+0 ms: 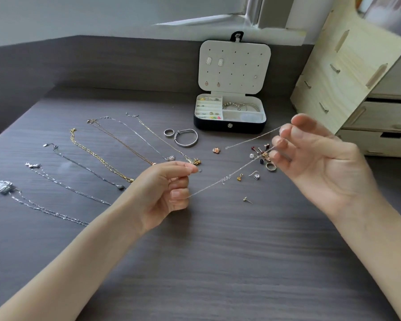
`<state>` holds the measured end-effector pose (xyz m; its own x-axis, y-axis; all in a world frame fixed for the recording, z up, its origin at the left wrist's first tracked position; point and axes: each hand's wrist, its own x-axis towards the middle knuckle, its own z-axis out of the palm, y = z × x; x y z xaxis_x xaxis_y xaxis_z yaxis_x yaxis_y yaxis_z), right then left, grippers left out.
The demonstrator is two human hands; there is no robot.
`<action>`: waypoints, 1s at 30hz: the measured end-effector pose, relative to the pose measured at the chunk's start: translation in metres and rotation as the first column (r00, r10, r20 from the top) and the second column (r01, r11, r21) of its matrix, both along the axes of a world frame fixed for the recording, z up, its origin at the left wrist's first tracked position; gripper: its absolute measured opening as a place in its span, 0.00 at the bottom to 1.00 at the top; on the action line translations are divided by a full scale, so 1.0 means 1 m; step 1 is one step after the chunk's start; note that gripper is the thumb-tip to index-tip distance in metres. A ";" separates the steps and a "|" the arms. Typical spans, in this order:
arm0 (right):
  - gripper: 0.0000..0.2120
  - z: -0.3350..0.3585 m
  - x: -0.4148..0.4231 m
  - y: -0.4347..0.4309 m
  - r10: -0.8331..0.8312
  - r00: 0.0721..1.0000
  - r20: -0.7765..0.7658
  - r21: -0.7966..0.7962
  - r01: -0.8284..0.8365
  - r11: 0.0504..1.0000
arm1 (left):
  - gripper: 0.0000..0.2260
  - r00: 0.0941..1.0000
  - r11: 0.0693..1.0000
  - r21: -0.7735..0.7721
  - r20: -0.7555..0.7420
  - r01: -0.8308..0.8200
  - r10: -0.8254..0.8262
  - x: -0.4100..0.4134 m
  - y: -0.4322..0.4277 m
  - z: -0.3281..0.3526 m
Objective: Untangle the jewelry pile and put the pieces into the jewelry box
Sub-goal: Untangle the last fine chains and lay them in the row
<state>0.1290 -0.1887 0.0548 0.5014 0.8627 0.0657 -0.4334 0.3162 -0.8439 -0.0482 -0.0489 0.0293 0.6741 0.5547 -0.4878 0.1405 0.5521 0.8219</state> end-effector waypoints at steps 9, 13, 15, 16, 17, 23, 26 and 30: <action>0.08 -0.015 -0.014 -0.070 0.234 0.832 0.504 -0.631 0.169 0.757 | 0.08 0.954 0.959 0.166 -0.232 0.232 -0.191 -0.019 -0.019 0.010; 0.06 -0.018 -0.018 -0.087 0.298 0.800 0.521 -0.705 0.206 0.679 | 0.11 0.952 0.976 0.043 -0.234 0.215 -0.199 -0.026 -0.027 0.012; 0.07 -0.016 -0.019 -0.093 0.265 0.810 0.523 -0.701 0.232 0.675 | 0.10 0.956 0.982 0.009 -0.228 0.190 -0.183 -0.029 -0.028 0.014; 0.08 -0.014 -0.020 -0.096 0.249 0.814 0.525 -0.698 0.245 0.672 | 0.10 0.955 0.982 0.016 -0.237 0.190 -0.181 -0.031 -0.029 0.016; 0.08 -0.013 -0.021 -0.098 0.239 0.811 0.533 -0.697 0.262 0.668 | 0.09 0.950 0.979 0.038 -0.254 0.200 -0.184 -0.032 -0.029 0.018; 0.07 -0.009 -0.014 -0.105 0.420 0.542 0.728 -0.682 0.518 0.516 | 0.08 0.799 0.773 0.389 -0.552 0.501 -0.240 -0.032 -0.027 0.035; 0.06 -0.009 -0.001 -0.101 0.471 0.346 0.812 -0.554 0.710 0.435 | 0.09 0.712 0.616 0.470 -0.666 0.632 -0.223 -0.024 -0.020 0.040; 0.07 -0.010 0.012 -0.097 0.564 0.271 0.780 -0.551 0.725 0.413 | 0.08 0.621 0.380 0.547 -0.778 0.745 -0.096 -0.017 -0.004 0.033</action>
<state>0.1413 -0.2855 0.0452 0.7196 0.6866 -0.1039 0.6464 -0.7169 -0.2614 -0.0651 -0.0532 0.0628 0.7131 0.5948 -0.3710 0.6987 -0.5597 0.4457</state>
